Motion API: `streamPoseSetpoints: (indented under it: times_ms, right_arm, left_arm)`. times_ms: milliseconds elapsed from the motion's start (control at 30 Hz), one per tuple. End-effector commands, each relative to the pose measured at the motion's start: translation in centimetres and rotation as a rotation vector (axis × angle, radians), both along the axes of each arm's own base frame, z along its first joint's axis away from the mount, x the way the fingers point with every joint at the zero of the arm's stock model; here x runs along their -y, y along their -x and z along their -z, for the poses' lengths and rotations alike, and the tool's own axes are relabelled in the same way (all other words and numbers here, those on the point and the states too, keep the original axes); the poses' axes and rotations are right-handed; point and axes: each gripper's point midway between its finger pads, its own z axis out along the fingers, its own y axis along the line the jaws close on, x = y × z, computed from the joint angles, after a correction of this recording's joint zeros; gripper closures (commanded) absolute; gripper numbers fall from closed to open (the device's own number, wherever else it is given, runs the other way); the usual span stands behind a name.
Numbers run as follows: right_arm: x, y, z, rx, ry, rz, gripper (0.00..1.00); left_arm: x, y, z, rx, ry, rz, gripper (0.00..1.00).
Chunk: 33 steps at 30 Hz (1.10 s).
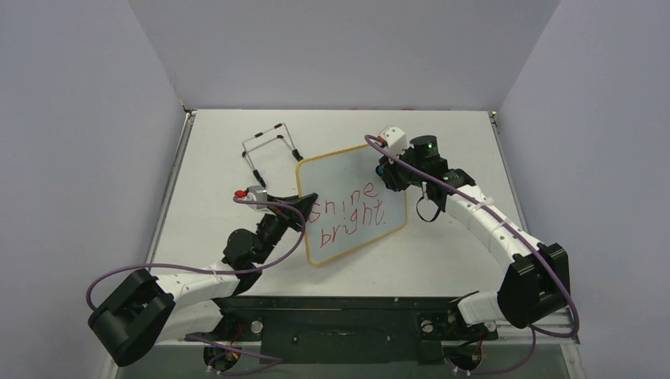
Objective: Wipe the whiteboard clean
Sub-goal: Erase the whiteboard at the center of the board.
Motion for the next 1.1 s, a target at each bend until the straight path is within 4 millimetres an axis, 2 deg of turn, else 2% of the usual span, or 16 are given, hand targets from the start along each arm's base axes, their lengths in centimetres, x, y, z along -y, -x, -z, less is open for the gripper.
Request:
streamPoseSetpoints:
  times_ms: [0,67,200,333,400,500,567,667,733,800,867,967,1067]
  right_arm:
    - [0.9,-2.3,-2.9,0.124,-0.029,0.134,1.00]
    - [-0.2,-1.4,-2.1,0.069,-0.027,0.047,1.00]
    - [-4.7,3.0,0.4,-0.083,-0.007,-0.256,1.00]
    - [-7.9,5.1,0.6,-0.102,-0.010,-0.364,1.00]
    - [-8.4,4.9,-0.1,-0.073,-0.023,-0.346,1.00]
    - [-7.1,2.4,-1.5,-0.002,-0.041,-0.198,1.00]
    - [-4.3,-0.1,-2.3,0.031,-0.074,-0.047,1.00]
    - [-0.8,-2.3,-3.0,0.069,-0.102,0.155,1.00]
    - [0.6,-3.4,-3.5,0.105,-0.105,0.244,1.00]
    - [0.7,-4.0,-3.8,0.124,-0.111,0.274,1.00]
    - [-0.1,-4.2,-4.0,0.133,-0.106,0.276,1.00]
    - [-3.0,-3.1,-4.5,0.130,-0.121,0.177,1.00]
    - [-7.0,-0.4,-4.9,0.091,-0.170,-0.011,1.00]
  left_arm:
    - [1.1,1.0,0.7,0.031,-0.067,0.065,1.00]
    - [1.0,1.0,0.7,0.031,-0.066,0.064,1.00]
    - [1.0,1.0,0.7,0.029,-0.065,0.062,1.00]
    - [1.0,1.0,0.8,0.027,-0.062,0.062,1.00]
    - [0.9,1.0,0.8,0.027,-0.062,0.060,1.00]
    - [0.8,1.0,0.8,0.026,-0.062,0.057,1.00]
    - [0.8,1.0,1.0,0.022,-0.065,0.056,1.00]
    - [0.8,1.0,1.1,0.023,-0.067,0.056,1.00]
    - [0.8,1.0,1.1,0.024,-0.066,0.056,1.00]
    - [0.9,1.0,1.1,0.024,-0.064,0.060,1.00]
    - [1.0,1.0,1.1,0.021,-0.061,0.063,1.00]
    - [1.0,1.0,1.1,0.018,-0.058,0.067,1.00]
    - [1.0,1.0,1.1,0.016,-0.055,0.067,1.00]
